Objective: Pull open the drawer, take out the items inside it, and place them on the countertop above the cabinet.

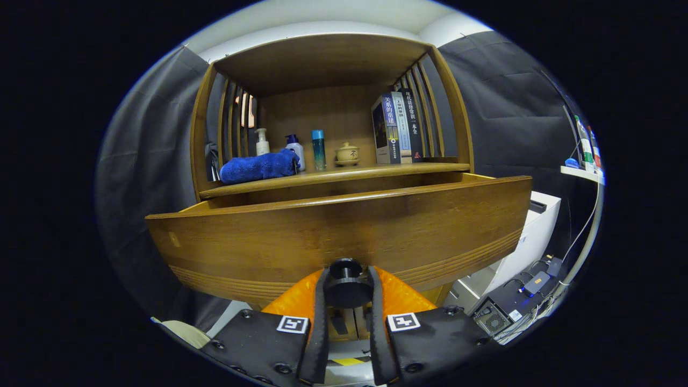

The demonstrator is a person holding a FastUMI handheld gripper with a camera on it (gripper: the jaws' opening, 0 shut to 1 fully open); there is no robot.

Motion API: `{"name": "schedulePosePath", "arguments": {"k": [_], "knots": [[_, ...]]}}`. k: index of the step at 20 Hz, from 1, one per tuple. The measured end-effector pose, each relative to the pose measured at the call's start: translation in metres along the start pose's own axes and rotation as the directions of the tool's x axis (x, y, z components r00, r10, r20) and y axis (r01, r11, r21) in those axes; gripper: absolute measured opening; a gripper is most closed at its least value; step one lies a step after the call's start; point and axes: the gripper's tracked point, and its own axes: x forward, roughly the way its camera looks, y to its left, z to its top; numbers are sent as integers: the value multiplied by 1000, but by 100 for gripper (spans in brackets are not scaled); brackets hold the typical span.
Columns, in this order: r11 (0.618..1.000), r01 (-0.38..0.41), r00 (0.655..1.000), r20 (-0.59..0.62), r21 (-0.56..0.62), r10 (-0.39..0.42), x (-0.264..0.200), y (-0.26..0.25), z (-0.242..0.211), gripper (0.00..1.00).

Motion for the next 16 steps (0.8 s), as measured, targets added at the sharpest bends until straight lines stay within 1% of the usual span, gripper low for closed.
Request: {"name": "schedulePosePath", "arguments": {"k": [16], "knots": [[999,7,1000,4,-39,-7,-34,-2,-10,40]]}}
